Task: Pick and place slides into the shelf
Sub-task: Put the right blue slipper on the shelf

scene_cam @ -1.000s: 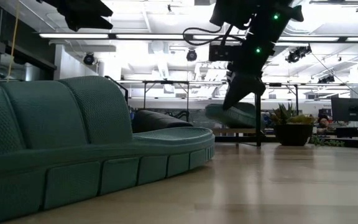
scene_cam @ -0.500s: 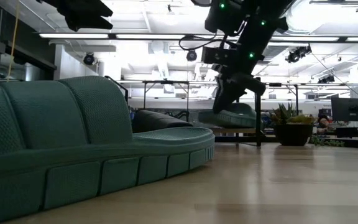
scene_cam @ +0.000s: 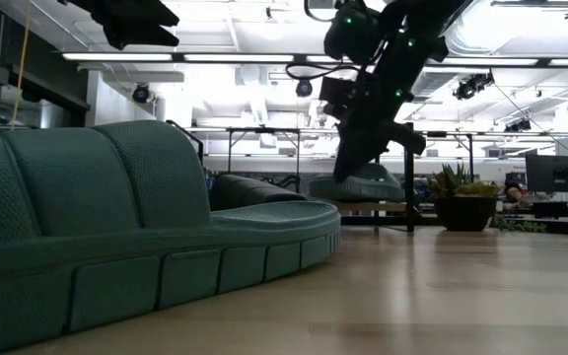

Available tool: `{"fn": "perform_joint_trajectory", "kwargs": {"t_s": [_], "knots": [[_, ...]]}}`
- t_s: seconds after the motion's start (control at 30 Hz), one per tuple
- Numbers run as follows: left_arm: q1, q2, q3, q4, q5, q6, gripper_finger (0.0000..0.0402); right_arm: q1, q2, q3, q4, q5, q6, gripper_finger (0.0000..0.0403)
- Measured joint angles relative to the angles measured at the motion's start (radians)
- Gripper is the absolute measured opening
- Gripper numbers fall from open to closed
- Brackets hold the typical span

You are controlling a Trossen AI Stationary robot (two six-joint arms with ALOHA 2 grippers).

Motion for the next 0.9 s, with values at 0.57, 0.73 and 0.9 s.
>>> {"fn": "perform_joint_trajectory", "kwargs": {"t_s": [0.57,0.73,0.9], "knots": [[0.000,0.000,0.000,0.000,-0.005,0.000,0.0273,-0.094,0.000,0.000,-0.087,-0.221,-0.228,0.0000],[0.000,0.000,0.000,-0.001,-0.026,0.000,0.0273,-0.126,-0.007,0.000,-0.093,-0.241,-0.275,0.0000],[0.000,0.000,0.000,-0.003,-0.027,0.001,0.0273,-0.168,-0.043,0.000,-0.135,-0.236,-0.275,0.0000]]}}
